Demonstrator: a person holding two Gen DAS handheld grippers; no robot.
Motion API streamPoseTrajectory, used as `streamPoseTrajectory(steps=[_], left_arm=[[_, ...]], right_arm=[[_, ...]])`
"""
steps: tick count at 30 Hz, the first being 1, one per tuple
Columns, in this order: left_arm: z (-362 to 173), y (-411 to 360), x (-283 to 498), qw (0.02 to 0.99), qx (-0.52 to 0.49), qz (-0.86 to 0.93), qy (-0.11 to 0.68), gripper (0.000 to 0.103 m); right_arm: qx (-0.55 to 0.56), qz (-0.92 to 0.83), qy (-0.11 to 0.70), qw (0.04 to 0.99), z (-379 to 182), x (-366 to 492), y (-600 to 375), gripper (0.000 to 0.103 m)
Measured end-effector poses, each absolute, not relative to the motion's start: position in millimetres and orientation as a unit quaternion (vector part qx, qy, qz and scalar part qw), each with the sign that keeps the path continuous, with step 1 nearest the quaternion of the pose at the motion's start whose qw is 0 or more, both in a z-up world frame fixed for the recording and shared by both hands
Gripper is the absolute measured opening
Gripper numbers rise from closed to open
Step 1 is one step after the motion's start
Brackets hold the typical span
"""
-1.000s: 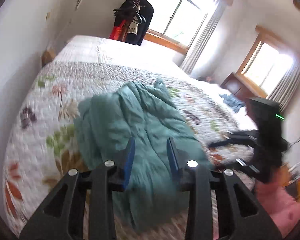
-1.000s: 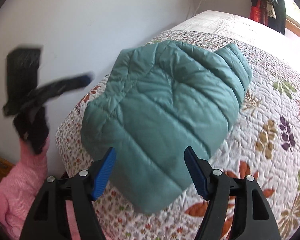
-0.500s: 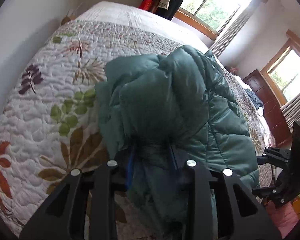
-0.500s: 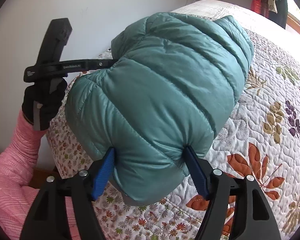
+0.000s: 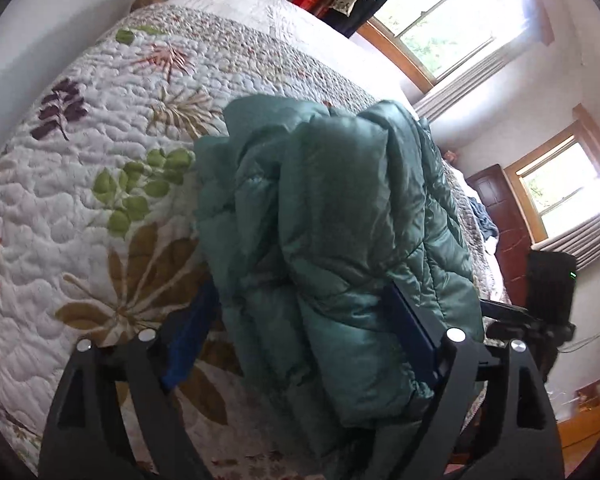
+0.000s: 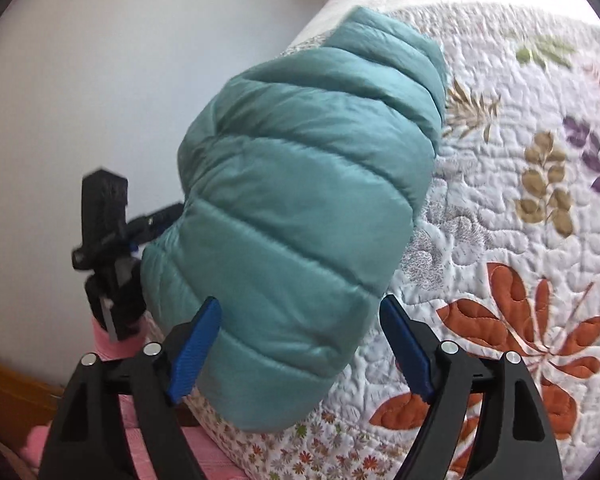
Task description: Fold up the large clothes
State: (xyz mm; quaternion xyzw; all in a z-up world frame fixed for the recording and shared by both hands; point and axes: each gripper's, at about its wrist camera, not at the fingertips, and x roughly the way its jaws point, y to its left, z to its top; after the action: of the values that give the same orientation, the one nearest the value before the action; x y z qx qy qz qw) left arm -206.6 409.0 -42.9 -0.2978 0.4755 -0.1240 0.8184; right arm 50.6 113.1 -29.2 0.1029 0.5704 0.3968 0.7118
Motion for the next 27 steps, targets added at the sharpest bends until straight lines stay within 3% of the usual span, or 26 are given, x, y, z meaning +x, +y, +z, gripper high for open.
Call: streamPoseTrajectory(steps=[9,13,17,18,20,22,27], left_arm=[[-76.6,408.4,-184.7,0.778,-0.34,-0.188,0.494,0.094],[-102.9,407.7,-173.0,0.743,-0.389,-0.229,0.494,0.101],[-105.2,399.4,-168.4,0.748,-0.391,-0.244,0.478,0.1],[-104.7,397.1,-168.6,0.75,-0.392,-0.244,0.474,0.1],[-102.6,392.2,-166.3,0.755,-0.39,-0.243,0.467,0.089],[-97.2,387.8,-164.0,0.756,-0.392,-0.248,0.462,0.073],[-75.5,351.4,-139.4,0.772,-0.356,-0.259,0.458,0.062]], right_arm=[[0.177,0.427,0.59,0.662,-68.5,83.0,110.9,0.098],[0.203,0.442,0.6,0.635,-83.3,89.0,122.0,0.1],[0.21,0.451,0.602,0.625,-91.3,90.0,135.8,0.1],[0.207,0.452,0.597,0.629,-89.3,89.2,137.3,0.094],[0.202,0.455,0.584,0.641,-80.9,85.9,136.1,0.077],[0.194,0.457,0.568,0.656,-68.2,83.3,129.9,0.061],[0.164,0.439,0.54,0.699,-39.3,82.6,108.5,0.054]])
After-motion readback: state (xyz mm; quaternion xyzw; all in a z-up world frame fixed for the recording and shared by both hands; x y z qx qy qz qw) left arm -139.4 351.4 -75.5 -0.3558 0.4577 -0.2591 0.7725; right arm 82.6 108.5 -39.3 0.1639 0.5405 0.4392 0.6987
